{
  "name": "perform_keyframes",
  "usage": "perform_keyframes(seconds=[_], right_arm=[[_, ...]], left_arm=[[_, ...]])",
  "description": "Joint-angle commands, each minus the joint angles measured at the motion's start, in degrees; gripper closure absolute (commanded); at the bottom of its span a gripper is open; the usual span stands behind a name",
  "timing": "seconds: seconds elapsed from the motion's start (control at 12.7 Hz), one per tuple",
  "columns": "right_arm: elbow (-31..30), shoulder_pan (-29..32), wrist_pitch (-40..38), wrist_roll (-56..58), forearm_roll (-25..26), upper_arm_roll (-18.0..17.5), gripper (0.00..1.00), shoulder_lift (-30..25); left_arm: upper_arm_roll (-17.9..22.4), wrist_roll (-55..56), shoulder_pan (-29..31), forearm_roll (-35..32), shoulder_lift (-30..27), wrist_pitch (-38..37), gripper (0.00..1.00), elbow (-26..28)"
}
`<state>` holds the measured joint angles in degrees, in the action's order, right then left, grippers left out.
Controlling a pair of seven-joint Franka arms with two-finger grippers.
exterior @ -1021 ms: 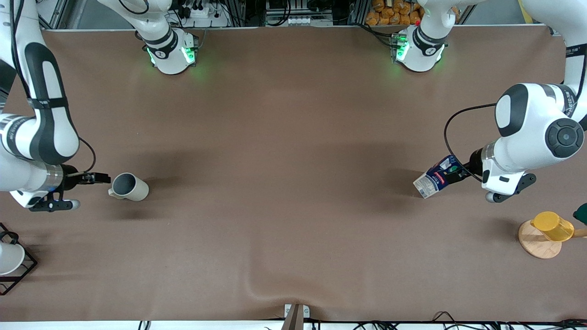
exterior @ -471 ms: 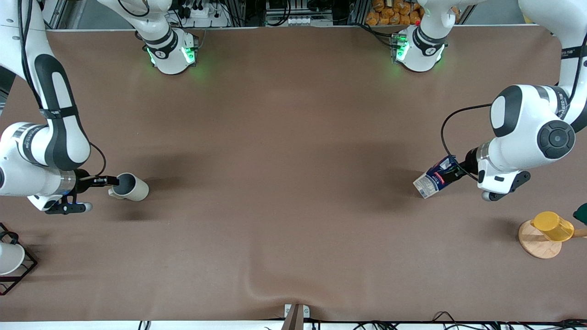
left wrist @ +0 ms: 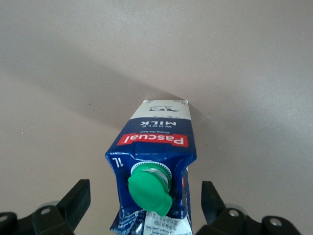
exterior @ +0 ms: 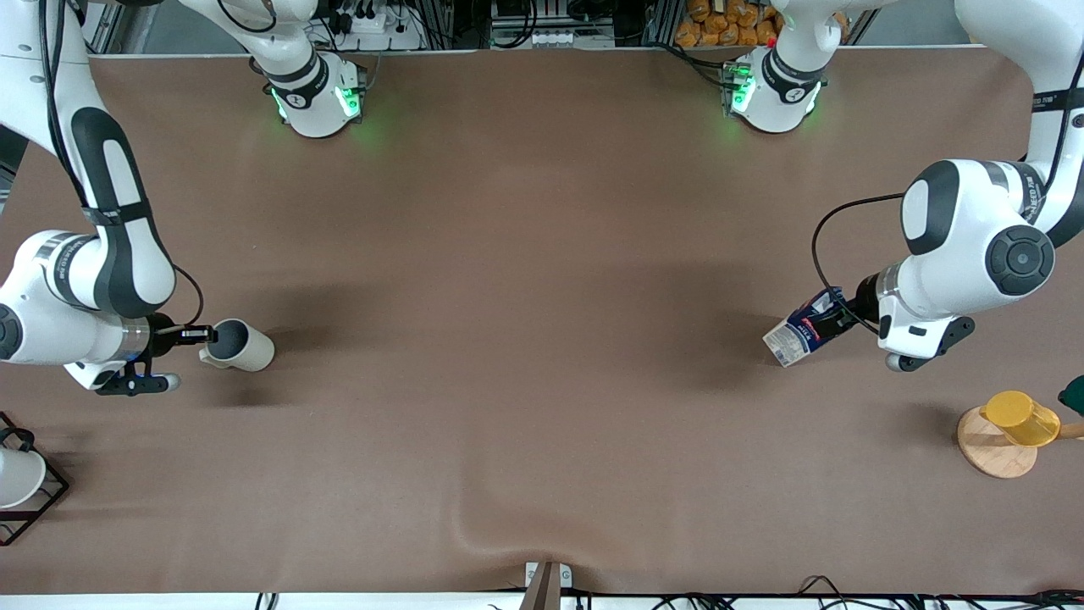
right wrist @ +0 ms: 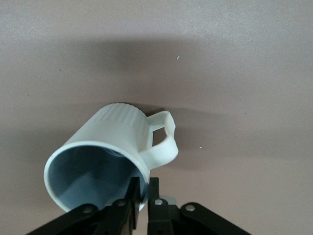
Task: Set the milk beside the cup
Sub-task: 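Carry the mug to mid-table with the right gripper while the left gripper lifts the carton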
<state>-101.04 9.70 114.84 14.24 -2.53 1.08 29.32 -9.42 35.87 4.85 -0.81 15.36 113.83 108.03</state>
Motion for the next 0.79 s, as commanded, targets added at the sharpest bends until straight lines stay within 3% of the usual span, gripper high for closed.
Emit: perform_keyframes(seconds=[0.0,0.08,0.24,0.47,0.71], right_arm=[[0.23,-1.34,-0.92,-2.18,-1.07,-0.29,1.0,-0.75],[1.27,-3.18,-3.54,-6.81,-1.07,-0.29,1.0,-1.28],[4.87,-6.7,-8.82,-14.38,-1.16,-0.38,1.0,-1.64],[10.67,-9.95,-15.94,-20.81,-8.87,-0.29,1.0,-1.55],[13.93,-17.58,-17.63,-36.85,-10.21,-0.29,1.0,-1.55]], left_arm=[[-0.16,1.48,0.08,-0.34,0.45,1.13,0.0,0.34],[-0.16,1.48,0.16,-0.34,0.54,1.13,0.01,0.34],[-0.16,1.48,-0.01,-0.34,0.63,1.13,0.16,0.34],[-0.16,1.48,-0.1,-0.34,0.63,1.13,0.33,0.34],[-0.16,1.48,-0.1,-0.34,0.54,1.13,0.47,0.34]])
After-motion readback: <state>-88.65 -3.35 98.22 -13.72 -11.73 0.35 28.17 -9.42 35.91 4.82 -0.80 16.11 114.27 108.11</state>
